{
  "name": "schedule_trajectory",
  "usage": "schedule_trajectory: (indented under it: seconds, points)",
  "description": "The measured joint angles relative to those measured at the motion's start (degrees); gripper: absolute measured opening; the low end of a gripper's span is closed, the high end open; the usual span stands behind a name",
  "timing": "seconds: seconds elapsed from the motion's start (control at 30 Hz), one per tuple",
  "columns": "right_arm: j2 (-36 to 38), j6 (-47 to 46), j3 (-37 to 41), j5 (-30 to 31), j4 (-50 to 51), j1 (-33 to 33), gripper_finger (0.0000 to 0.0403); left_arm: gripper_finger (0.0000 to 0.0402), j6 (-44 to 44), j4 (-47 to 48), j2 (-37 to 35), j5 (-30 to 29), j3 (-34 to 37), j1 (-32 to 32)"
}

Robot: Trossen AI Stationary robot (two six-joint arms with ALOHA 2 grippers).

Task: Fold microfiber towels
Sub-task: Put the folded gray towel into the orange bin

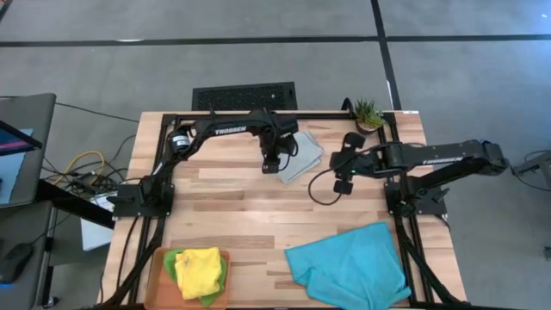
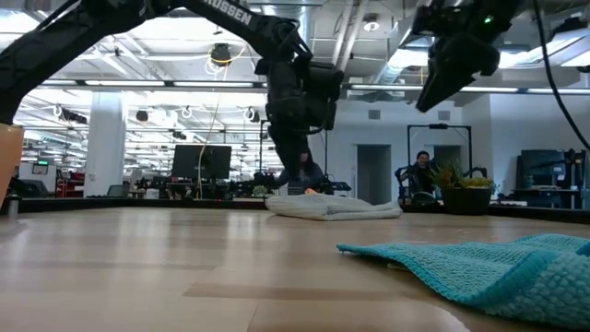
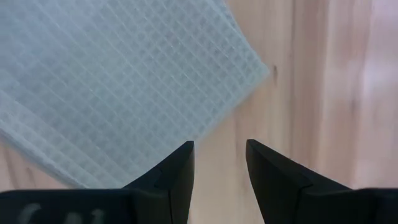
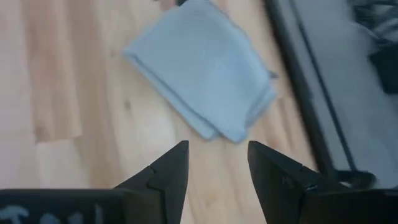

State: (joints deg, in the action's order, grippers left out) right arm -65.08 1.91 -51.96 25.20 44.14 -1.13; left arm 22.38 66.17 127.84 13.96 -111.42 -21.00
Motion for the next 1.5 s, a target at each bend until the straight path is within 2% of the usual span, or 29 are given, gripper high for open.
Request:
schedule_trajectory:
  seconds: [0.2,0.37,0.6,0.67,0.8,0.93,1.1,1.2,1.5]
  points:
    - [-6.3,2.6,0.0,0.1,-4.4,0.0,0.0188,0.0138,-0.4,5.0,-0.8,0.7,0.1,0.3]
    - [-7.5,0.9,0.0,0.1,-3.7,-0.6,0.0188,0.0138,0.9,8.2,-1.8,-0.4,2.1,1.4]
    - [-5.2,-1.4,0.0,0.3,-3.5,-1.9,0.0188,0.0138,-1.8,6.4,-11.0,-5.7,10.5,1.5]
    - [-4.8,-1.7,0.0,0.4,-3.6,-1.9,0.0188,0.0138,-3.2,3.1,-15.6,-7.7,14.8,1.3]
    - [-4.5,-1.9,0.0,0.4,-3.5,-1.9,0.0188,0.0138,-7.4,-8.3,-24.6,-16.2,26.9,1.5]
    - [-4.5,-1.7,0.0,0.4,-3.9,-1.9,0.0188,0.0138,-4.9,-24.0,-29.9,-22.8,38.4,2.4]
    - [-4.5,-1.9,0.0,0.5,-4.3,-1.9,0.0188,0.0138,3.4,-33.4,-30.3,-19.3,47.4,2.6]
    - [-4.5,-1.9,0.0,0.6,-4.5,-1.9,0.0188,0.0138,7.0,-41.9,-30.3,-19.3,51.4,2.8]
    - [-4.5,-1.9,0.0,0.6,-5.6,-1.9,0.0188,0.0138,12.7,-58.1,-30.2,-18.8,55.4,3.6]
